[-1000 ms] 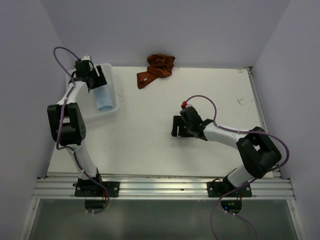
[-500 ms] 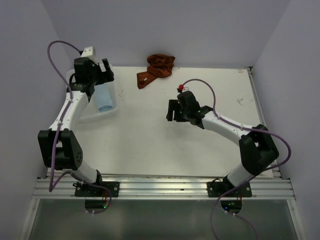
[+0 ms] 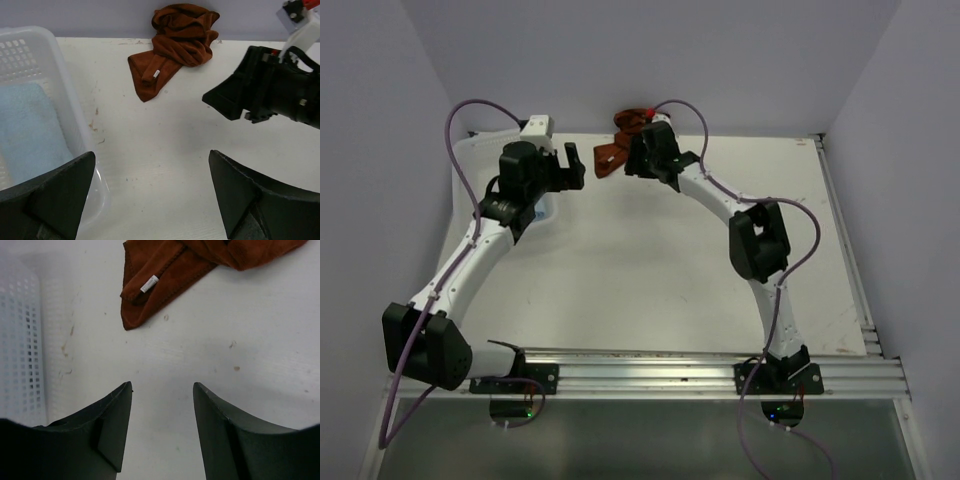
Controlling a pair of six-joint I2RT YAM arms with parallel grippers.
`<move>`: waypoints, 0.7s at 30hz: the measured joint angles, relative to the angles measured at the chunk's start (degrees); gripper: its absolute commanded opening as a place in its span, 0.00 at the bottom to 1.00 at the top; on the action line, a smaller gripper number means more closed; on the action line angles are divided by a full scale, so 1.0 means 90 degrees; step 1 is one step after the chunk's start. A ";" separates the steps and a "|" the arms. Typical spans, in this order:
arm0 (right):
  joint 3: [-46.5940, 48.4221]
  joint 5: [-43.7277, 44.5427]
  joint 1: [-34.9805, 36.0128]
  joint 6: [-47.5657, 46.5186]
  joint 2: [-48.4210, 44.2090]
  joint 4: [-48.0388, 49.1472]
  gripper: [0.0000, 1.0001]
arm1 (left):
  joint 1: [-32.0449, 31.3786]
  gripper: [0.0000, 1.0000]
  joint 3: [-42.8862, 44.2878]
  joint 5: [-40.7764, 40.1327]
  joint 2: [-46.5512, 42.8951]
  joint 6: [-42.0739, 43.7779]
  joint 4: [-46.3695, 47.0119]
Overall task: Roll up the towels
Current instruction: Place the rolled towel into the container, then move the towel to the center of the board
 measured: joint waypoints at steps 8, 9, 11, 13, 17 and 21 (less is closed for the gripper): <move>0.2006 -0.0260 -0.0002 0.0702 0.2225 0.0204 0.54 | -0.0102 1.00 -0.0085 -0.0369 -0.0148 0.0000 0.0102; 0.2076 -0.0289 0.0002 0.0801 0.2382 0.0240 0.54 | -0.0126 1.00 -0.0087 -0.0391 -0.0148 0.0002 0.0107; 0.2186 -0.0362 0.0002 0.1008 0.2599 0.0442 0.55 | -0.0214 1.00 -0.0087 -0.0413 -0.0148 0.0005 0.0121; 0.2382 -0.0376 0.0002 0.1144 0.2705 0.0539 0.56 | -0.0296 1.00 -0.0087 -0.0415 -0.0146 0.0005 0.0121; 0.2611 -0.0406 0.0000 0.1413 0.2878 0.0838 0.57 | -0.0372 0.99 -0.0087 -0.0415 -0.0143 0.0039 0.0119; 0.2664 -0.0442 0.0000 0.1693 0.3084 0.1086 0.58 | -0.0379 1.00 -0.0087 -0.0413 -0.0141 0.0046 0.0121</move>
